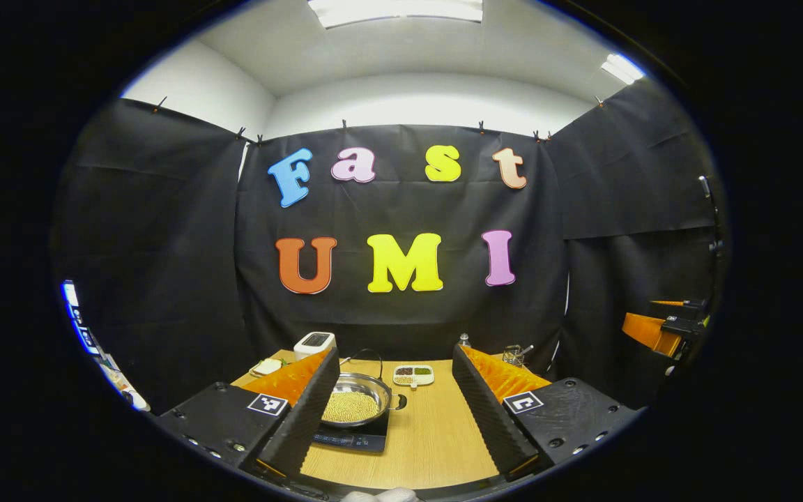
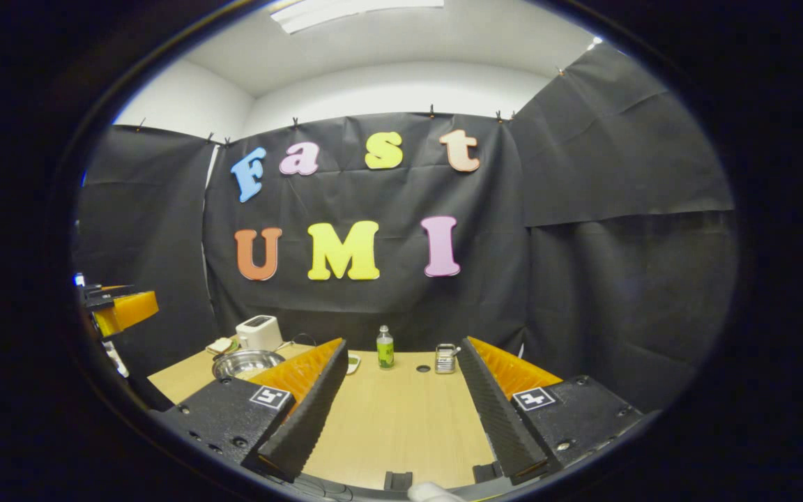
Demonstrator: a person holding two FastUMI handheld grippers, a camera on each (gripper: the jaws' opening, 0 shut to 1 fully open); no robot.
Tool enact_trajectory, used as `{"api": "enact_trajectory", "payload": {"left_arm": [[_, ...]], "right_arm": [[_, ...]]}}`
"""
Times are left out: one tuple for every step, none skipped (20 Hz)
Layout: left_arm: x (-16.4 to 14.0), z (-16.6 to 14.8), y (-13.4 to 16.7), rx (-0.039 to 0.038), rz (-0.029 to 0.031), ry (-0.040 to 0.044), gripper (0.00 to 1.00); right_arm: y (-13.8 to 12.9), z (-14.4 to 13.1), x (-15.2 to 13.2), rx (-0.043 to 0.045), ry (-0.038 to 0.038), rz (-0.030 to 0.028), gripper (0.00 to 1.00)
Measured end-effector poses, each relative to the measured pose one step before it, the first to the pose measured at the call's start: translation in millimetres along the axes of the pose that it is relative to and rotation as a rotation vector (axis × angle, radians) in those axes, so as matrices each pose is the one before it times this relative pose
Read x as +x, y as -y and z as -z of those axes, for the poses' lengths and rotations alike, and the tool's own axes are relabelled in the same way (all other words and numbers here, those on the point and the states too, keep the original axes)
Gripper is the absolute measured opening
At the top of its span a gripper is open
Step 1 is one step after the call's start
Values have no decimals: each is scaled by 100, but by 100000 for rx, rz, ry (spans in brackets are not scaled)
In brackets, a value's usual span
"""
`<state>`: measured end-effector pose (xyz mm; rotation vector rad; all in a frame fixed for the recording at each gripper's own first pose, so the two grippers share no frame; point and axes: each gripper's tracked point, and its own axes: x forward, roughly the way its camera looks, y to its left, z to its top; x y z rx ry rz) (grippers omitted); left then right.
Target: First push the handle of the pot to place it horizontally, then grasp the pot with both hands and set it on the induction cooktop.
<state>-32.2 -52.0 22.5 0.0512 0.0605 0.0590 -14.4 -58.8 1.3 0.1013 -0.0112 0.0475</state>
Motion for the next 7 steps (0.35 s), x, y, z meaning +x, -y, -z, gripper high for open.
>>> {"api": "enact_trajectory", "payload": {"left_arm": [[70, 10, 68, 284, 67, 157, 96], [27, 51, -64, 311, -64, -25, 96], [206, 42, 188, 22, 239, -32, 96], [87, -27, 93, 59, -50, -74, 96], [12, -7, 14, 118, 99, 26, 96], [114, 124, -84, 192, -40, -107, 96], [157, 66, 51, 68, 102, -184, 96]], "right_arm": [[-68, -20, 12, -156, 96, -111, 100], [64, -96, 81, -219, -88, 188, 100], [127, 33, 58, 14, 227, -75, 100], [91, -124, 30, 77, -33, 107, 100], [71, -7, -87, 32, -10, -132, 100], [7, -7, -23, 45, 72, -56, 100], [77, -36, 47, -191, -36, -18, 100]]}}
